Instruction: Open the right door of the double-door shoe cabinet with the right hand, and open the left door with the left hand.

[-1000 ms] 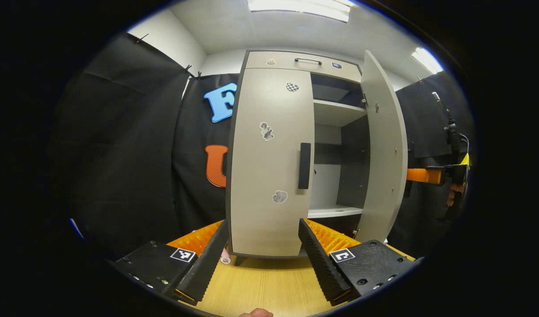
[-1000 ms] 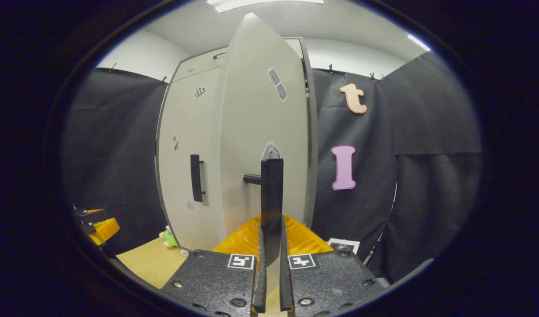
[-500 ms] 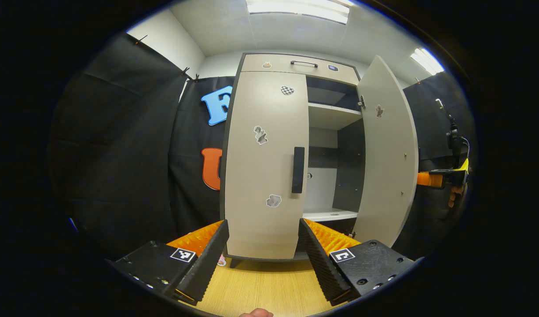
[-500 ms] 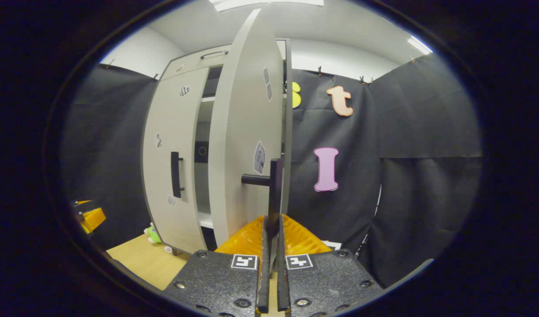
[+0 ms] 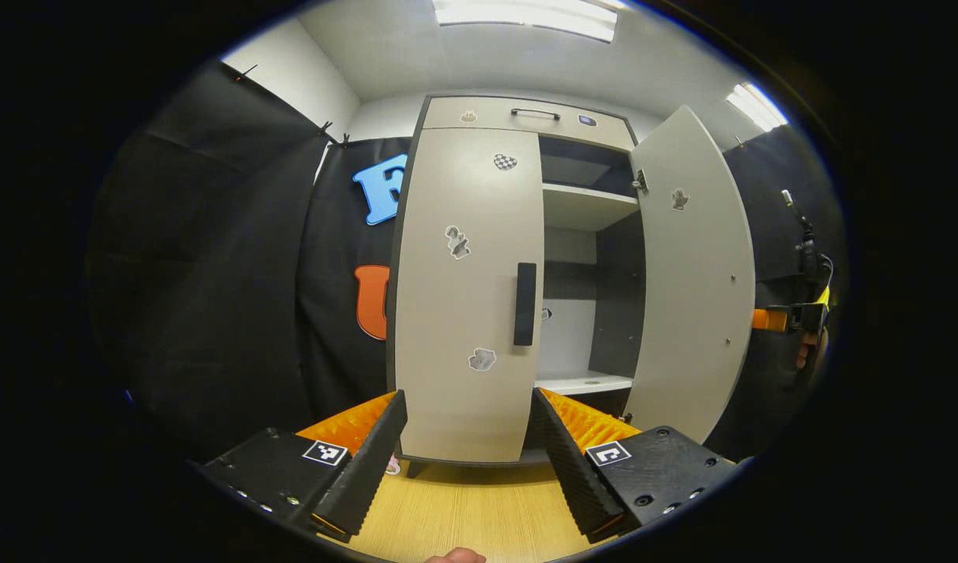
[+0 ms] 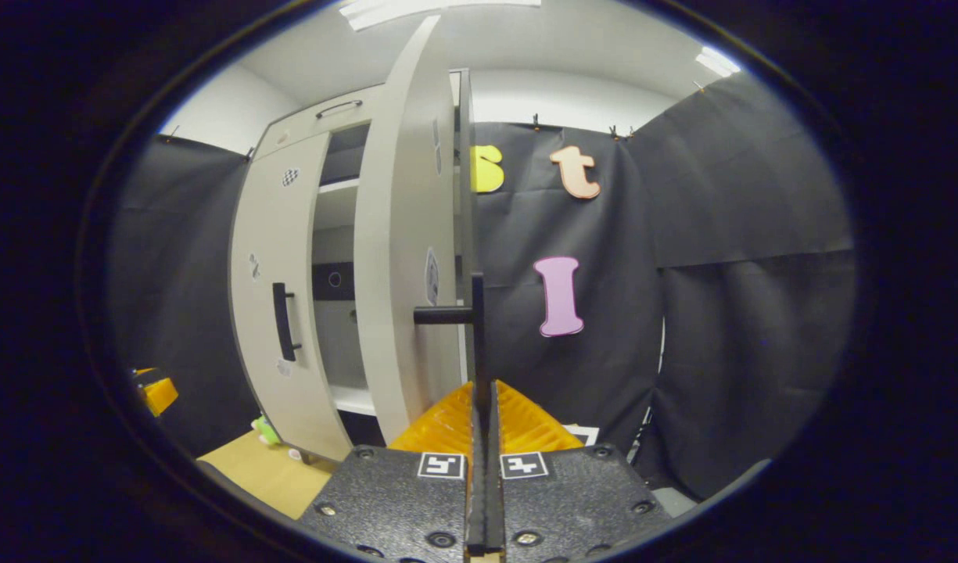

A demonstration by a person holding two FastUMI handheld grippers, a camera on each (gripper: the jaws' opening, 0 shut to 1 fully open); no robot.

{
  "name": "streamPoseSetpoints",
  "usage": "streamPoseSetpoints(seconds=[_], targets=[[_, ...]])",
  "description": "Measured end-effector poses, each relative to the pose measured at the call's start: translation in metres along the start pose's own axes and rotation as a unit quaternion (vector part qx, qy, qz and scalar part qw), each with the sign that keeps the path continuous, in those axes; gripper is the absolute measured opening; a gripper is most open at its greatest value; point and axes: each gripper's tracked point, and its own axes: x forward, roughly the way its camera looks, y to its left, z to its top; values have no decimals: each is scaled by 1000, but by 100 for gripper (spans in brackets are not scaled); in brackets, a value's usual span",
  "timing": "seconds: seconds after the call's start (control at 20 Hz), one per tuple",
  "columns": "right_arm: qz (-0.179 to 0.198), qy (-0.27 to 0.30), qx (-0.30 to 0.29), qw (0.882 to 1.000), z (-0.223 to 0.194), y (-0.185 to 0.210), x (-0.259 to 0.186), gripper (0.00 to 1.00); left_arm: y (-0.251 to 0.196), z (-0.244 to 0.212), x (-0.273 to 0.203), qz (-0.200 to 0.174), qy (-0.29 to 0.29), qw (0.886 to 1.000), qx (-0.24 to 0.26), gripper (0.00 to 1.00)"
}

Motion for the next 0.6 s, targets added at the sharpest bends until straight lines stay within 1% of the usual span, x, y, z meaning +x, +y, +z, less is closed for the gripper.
streamPoseSetpoints(seconds=[0.1, 0.15, 0.2, 0.25, 0.35, 0.45, 0.6], targets=[[-18, -35, -7, 999, 11, 2, -27, 4, 7, -2, -3, 9, 1, 1000, 2, 95], [-19, -57, -4, 998, 20, 8, -46, 4, 11, -3, -4, 15, 0, 1000, 1, 95], [-15, -65, -5, 998, 21, 17, -61, 1, 13, -3, -4, 17, -1, 1000, -1, 95], [-11, -65, -7, 998, 15, 23, -71, 4, 14, -1, -3, 17, -4, 1000, -3, 95], [-2, -54, -14, 998, 4, 39, -86, 4, 16, -1, -2, 19, -4, 1000, -5, 95], [14, -49, -14, 999, -4, 57, -91, 4, 13, -1, -1, 14, -3, 1000, -3, 95], [13, -40, -5, 999, -11, 66, -91, 4, 8, -1, -2, 8, -3, 1000, 1, 95]])
